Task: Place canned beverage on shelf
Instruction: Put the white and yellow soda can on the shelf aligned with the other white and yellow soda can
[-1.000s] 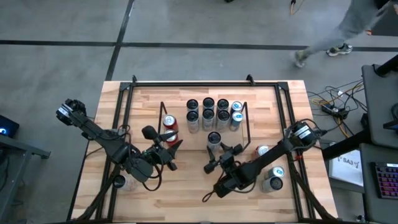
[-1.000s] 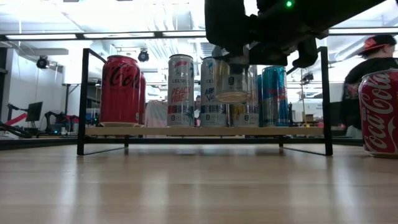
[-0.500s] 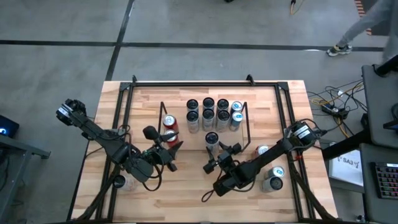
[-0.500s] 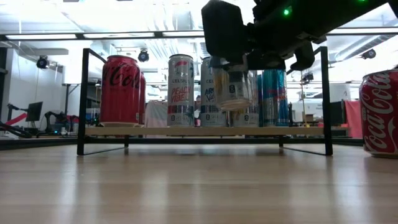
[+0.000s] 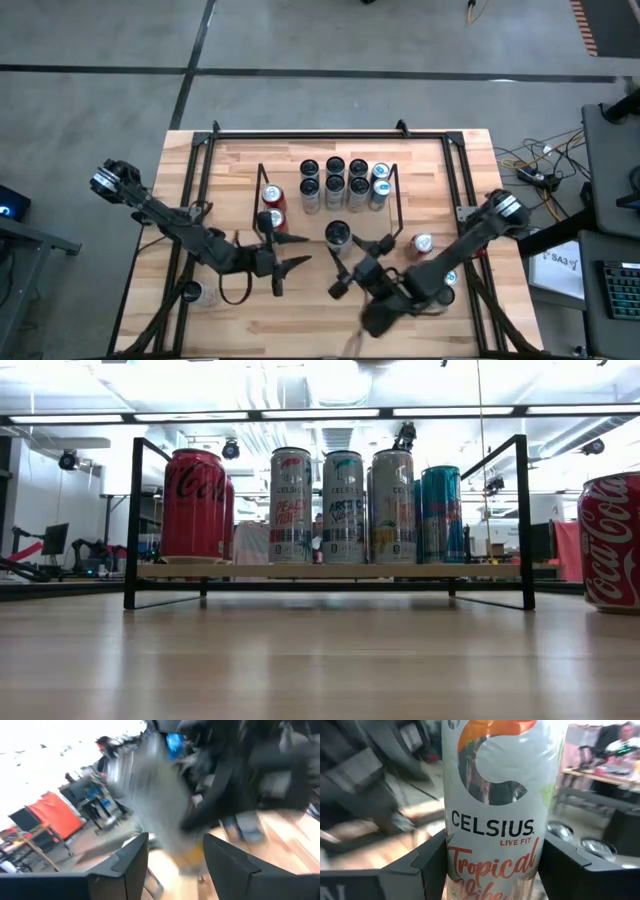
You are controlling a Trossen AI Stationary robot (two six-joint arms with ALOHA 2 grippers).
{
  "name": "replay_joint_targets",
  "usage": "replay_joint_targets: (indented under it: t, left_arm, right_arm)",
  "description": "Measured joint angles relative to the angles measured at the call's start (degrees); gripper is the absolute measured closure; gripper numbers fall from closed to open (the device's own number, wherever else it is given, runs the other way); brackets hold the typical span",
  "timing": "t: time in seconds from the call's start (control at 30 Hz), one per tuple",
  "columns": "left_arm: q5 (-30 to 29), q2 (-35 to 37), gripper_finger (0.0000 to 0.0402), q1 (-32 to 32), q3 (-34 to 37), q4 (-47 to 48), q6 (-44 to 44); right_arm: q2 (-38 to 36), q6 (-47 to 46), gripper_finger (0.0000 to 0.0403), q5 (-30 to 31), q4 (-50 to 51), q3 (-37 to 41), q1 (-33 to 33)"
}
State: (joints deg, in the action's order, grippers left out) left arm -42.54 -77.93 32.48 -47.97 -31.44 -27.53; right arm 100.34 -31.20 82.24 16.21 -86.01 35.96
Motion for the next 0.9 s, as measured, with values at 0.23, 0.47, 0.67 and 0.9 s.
replay_joint_targets:
  t: [0.23,0.47,0.67,0.9]
  left_arm:
    - [11.53,-1.75,0.0174,-1.91,2.69,-21.05,1.48]
    - [9.94,-6.18,0.0132,-3.51,0.45,-25.96,6.88]
    - [2.01,-11.04,0.0117,-3.68,-3.56,-25.75,4.37]
    - [1.04,-15.43,0.0116,-5.39,-6.71,-25.86,4.56]
  right_arm:
    - [-4.48,2.33,0.0171,0.76,-0.25,-3.93,2.69]
    - [-4.40,2.80,0.0171,0.44,-0.44,-4.36,2.50]
    - [-5.39,6.29,0.0171,1.00,-0.92,-5.50,2.31]
    - [-5.77,13.11,0.0171,2.50,-1.55,-9.46,1.75]
